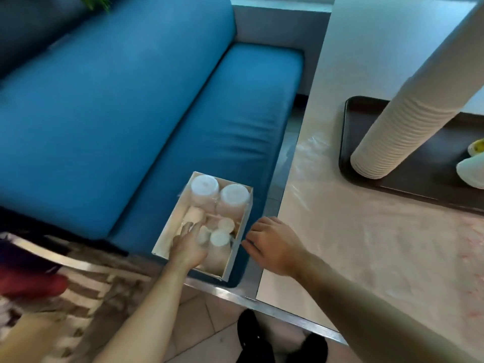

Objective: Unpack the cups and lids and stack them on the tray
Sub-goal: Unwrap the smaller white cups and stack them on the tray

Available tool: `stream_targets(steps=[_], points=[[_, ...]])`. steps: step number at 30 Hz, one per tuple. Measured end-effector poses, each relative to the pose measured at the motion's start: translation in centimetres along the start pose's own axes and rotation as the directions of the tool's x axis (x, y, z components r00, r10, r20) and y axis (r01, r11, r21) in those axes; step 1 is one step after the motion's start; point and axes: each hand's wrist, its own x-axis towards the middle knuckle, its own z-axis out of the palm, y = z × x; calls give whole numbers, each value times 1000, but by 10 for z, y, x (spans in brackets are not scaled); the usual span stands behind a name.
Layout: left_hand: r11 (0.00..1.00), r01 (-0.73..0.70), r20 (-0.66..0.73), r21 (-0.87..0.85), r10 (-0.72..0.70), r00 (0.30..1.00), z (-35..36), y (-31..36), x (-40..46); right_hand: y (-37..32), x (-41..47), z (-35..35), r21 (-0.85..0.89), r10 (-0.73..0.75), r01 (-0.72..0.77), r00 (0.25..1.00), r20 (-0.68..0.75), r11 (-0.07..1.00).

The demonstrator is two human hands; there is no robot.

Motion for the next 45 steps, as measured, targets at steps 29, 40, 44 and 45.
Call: stream_targets(steps=[29,40,44,45], points=[[986,-163,101,-42,166,981,25,11,-4,5,4,19,-93,32,-36,998,-45,995],[538,75,58,-839,-49,997,-29,-30,-28,3,6,16,-113,29,-25,999,28,993],[183,92,105,-979,64,992,-46,-24,-47,-14,17,2,223,219,-209,976,-18,952],[92,99,108,-991,99,989,-48,-21,-52,-20,19,-3,391,313,-277,949,-30,878]])
